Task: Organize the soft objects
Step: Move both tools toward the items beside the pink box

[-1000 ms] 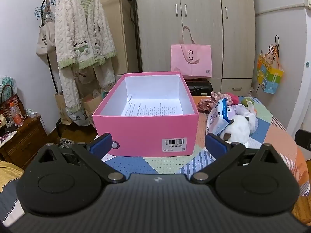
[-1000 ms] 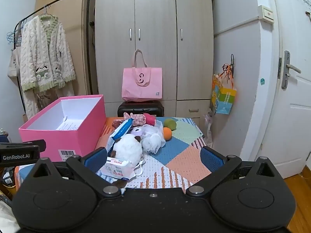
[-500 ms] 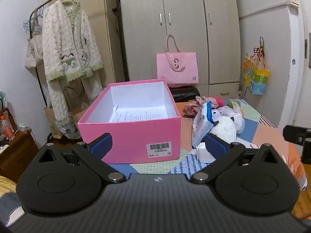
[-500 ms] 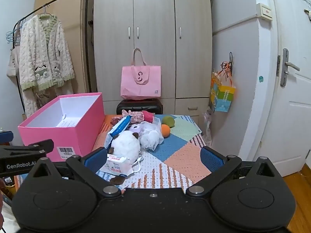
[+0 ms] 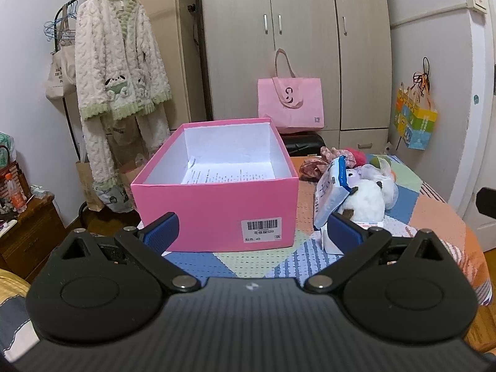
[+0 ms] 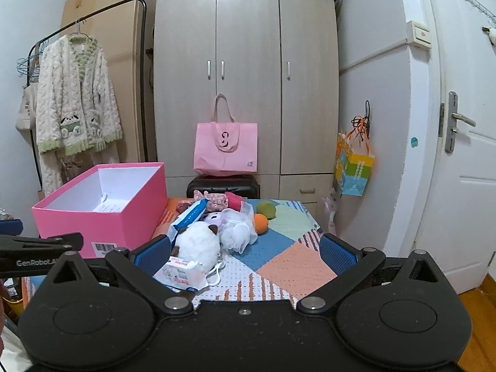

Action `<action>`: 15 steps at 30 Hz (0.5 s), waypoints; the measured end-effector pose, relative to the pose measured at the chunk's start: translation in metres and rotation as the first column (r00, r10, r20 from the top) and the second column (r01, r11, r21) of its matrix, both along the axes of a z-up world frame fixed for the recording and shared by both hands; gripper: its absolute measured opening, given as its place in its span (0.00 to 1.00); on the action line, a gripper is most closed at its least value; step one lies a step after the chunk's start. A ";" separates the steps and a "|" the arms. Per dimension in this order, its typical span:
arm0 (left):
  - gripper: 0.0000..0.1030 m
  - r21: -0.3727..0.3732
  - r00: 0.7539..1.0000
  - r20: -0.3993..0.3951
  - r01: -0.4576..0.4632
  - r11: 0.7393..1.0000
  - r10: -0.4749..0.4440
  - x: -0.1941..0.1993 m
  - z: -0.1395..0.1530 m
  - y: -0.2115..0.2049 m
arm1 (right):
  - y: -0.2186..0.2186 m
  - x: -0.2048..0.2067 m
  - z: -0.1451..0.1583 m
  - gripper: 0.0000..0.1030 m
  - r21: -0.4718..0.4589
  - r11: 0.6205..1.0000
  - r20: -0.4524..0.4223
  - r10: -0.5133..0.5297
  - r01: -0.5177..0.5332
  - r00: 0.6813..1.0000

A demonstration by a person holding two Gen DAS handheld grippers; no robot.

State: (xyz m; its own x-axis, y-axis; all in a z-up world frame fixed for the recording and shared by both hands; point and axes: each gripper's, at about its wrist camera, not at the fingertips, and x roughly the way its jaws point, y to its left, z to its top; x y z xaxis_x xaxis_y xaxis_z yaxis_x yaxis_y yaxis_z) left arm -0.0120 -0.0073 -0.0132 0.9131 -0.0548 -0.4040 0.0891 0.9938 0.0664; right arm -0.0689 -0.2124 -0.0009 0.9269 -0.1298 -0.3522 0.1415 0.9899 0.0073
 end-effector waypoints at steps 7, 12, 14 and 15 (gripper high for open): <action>1.00 -0.024 1.000 -0.001 -0.004 1.000 0.004 0.002 -0.003 0.003 | 0.000 0.001 -0.003 1.00 -0.005 1.000 -0.017 -0.018 0.018 1.000; 1.00 -0.038 1.000 -0.012 0.000 0.999 -0.001 0.004 -0.006 0.007 | 0.000 0.004 -0.006 1.00 -0.012 1.000 -0.033 -0.017 0.017 0.999; 1.00 -0.033 1.000 -0.014 -0.001 0.999 0.000 0.004 -0.007 0.006 | 0.001 0.006 -0.006 1.00 -0.016 1.000 -0.039 -0.016 0.015 0.999; 1.00 -0.030 1.000 -0.015 0.000 1.000 0.000 0.004 -0.008 0.006 | 0.001 0.007 -0.006 1.00 -0.018 1.000 -0.042 -0.014 0.014 0.999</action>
State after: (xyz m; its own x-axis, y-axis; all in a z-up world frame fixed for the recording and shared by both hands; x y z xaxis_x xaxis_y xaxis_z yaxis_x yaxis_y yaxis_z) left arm -0.0077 -0.0013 -0.0213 0.9069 -0.0670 -0.4160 0.0898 0.9953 0.0356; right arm -0.0624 -0.2110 -0.0074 0.9093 -0.1495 -0.3884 0.1552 0.9877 -0.0168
